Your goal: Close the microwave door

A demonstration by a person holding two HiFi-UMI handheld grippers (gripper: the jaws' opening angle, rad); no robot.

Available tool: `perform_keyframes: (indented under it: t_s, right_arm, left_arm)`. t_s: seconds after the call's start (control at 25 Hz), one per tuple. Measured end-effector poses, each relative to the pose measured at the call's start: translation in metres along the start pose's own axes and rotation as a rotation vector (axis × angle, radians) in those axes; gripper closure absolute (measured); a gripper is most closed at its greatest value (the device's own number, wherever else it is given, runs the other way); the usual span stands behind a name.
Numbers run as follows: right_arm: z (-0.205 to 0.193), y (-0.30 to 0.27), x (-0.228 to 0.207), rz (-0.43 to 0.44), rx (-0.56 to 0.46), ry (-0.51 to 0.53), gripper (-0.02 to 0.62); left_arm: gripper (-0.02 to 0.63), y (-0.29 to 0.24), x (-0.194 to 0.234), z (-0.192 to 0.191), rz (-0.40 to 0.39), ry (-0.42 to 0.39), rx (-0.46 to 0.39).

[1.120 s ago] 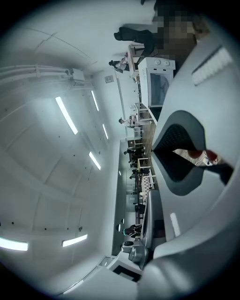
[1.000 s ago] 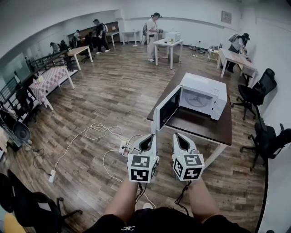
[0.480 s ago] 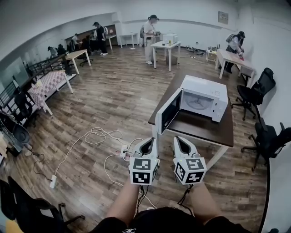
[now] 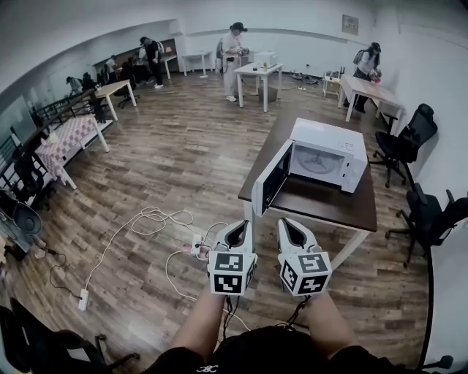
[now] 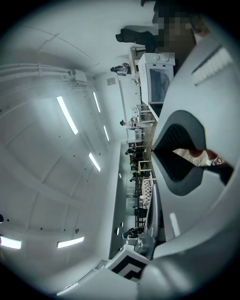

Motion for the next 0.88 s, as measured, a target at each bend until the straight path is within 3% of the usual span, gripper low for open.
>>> perform_keyframes:
  t_s: [0.4,0.88]
  right_arm:
    - [-0.003,-0.018,-0.01,-0.039,0.021,-0.03,0.589]
    - [0.01,-0.073,-0.059,-0.008,-0.005,-0.056,0.59]
  left_arm:
    - [0.597,-0.023,0.012,-0.007,-0.039,0.005,0.032]
    - [0.597,-0.085,0.023,0.015,-0.009,-0.022,0.034]
Point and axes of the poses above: the fingertips, and each gripper's own axes: y backward along the fingers, x to its left, z out of its top, the point moved 6 cm from there along y, backward along the fingers, and after that the axes turned 13 degrees about x, right-handed, at the moved point
